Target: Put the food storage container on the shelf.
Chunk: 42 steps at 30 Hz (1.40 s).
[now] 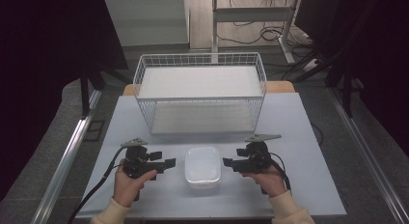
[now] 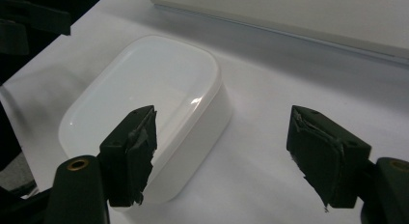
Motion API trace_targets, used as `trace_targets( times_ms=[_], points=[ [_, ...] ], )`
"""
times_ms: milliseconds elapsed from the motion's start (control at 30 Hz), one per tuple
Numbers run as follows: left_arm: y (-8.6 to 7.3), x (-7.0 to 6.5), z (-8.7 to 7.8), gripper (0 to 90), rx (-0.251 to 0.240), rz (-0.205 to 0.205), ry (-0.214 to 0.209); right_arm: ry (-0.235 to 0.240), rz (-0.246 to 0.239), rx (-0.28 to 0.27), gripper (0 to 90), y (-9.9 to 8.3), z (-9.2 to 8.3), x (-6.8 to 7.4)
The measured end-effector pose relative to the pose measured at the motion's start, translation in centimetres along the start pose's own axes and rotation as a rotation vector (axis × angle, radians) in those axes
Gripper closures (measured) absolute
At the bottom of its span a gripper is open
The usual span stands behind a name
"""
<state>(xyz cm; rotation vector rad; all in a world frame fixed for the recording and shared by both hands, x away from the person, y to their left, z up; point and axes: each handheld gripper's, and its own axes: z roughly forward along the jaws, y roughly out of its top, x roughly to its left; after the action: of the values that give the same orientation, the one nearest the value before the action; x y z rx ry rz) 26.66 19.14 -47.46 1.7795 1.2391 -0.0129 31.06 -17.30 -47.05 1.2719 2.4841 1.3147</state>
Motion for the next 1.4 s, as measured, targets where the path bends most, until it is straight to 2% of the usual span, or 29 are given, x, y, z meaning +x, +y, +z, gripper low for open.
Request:
trace_targets(
  times_ms=[100, 167, 200, 233, 300, 500, 733, 900, 967, 1000, 1133, 1333, 1367, 1400],
  points=[
    [0.1, 0.2, 1.1, 23.9, 0.019, -0.054, -0.033, 0.02, 0.019, 0.013, 27.1, 0.0, 0.5, -0.1],
    [0.1, 0.3, 1.4, 24.0, 0.023, -0.068, -0.042, 0.031, 0.035, 0.019, 27.3, 0.1, 0.8, -0.1],
    [0.1, 0.4, 2.0, 24.1, 0.036, -0.092, -0.063, 0.039, 0.042, 0.021, 27.4, 0.1, 1.0, -0.2],
    [0.1, 0.4, 2.0, 24.2, 0.036, -0.092, -0.063, 0.039, 0.042, 0.021, 27.4, 0.1, 1.0, -0.2],
    [0.1, 0.5, 2.8, 24.3, 0.048, -0.122, -0.092, 0.045, 0.053, 0.031, 27.7, 0.1, 1.4, -0.2],
    [0.1, 0.7, 3.7, 24.7, 0.06, -0.157, -0.123, 0.063, 0.074, 0.05, 28.0, 0.1, 2.3, -0.1],
    [-0.1, 0.9, 4.5, 25.5, 0.074, -0.191, -0.156, 0.08, 0.109, 0.075, 28.6, 0.1, 3.0, 0.2],
    [-0.2, 1.0, 4.9, 26.0, 0.084, -0.203, -0.164, 0.093, 0.129, 0.092, 29.1, 0.0, 3.4, 0.2],
    [-0.3, 1.0, 5.0, 27.6, 0.088, -0.211, -0.17, 0.098, 0.143, 0.1, 29.7, 0.0, 3.7, 0.1],
    [-0.3, 1.1, 5.3, 28.5, 0.096, -0.216, -0.18, 0.111, 0.166, 0.104, 30.0, -0.1, 3.8, 0.0],
    [-0.5, 1.1, 5.6, 33.5, 0.107, -0.226, -0.193, 0.129, 0.193, 0.106, 31.9, -0.1, 4.0, -0.1],
    [-0.7, 1.0, 5.7, 44.0, 0.117, -0.232, -0.224, 0.162, 0.215, 0.115, 41.4, -0.2, 4.0, 0.2],
    [-0.8, 0.9, 5.8, 46.5, 0.121, -0.235, -0.234, 0.189, 0.237, 0.117, 48.7, -0.3, 3.9, 0.2],
    [-0.8, 0.8, 5.7, 47.0, 0.121, -0.227, -0.226, 0.19, 0.247, 0.118, 50.9, -0.3, 3.8, 0.2]
  ],
)
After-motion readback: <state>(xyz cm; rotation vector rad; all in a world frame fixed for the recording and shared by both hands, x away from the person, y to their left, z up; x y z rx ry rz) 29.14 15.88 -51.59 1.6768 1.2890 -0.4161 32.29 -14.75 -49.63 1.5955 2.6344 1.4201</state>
